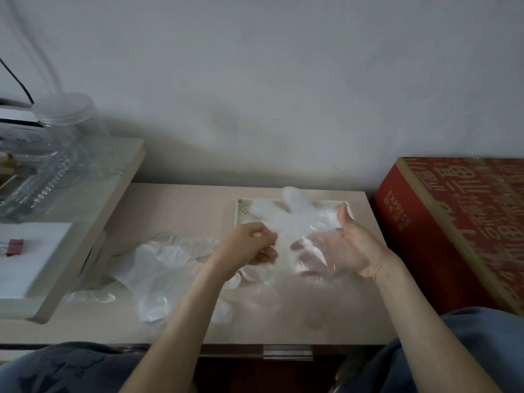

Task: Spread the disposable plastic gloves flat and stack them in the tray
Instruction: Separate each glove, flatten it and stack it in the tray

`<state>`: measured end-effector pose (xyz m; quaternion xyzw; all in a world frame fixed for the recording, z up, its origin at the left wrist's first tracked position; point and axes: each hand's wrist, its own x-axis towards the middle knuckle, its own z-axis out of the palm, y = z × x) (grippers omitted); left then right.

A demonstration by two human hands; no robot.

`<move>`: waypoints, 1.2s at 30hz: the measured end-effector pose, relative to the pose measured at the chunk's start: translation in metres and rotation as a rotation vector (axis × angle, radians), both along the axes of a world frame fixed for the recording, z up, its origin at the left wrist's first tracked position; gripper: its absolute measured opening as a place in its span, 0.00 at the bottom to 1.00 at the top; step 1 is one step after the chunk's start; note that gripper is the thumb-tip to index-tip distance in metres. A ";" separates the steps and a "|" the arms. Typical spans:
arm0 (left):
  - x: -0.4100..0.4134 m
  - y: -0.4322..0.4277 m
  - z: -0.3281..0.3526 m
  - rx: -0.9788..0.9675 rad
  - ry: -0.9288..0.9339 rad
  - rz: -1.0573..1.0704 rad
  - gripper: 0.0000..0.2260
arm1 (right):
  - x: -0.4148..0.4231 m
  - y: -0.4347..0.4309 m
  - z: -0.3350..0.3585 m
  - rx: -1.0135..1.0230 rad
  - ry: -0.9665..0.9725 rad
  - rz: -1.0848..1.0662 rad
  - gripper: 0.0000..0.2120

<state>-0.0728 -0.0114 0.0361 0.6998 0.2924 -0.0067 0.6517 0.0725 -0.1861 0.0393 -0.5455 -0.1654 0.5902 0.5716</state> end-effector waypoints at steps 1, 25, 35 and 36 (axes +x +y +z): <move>0.001 0.000 0.001 -0.032 0.008 0.045 0.08 | 0.004 -0.004 0.000 0.005 -0.046 0.029 0.53; 0.063 0.035 -0.057 0.127 0.023 0.230 0.04 | 0.055 0.028 -0.078 -0.368 -0.473 -0.715 0.08; 0.075 0.028 -0.072 0.072 0.132 0.006 0.18 | 0.061 0.025 -0.100 -0.357 -0.640 -0.739 0.10; 0.075 0.027 -0.072 0.036 0.143 -0.044 0.19 | 0.060 0.026 -0.097 -0.283 -0.613 -0.726 0.09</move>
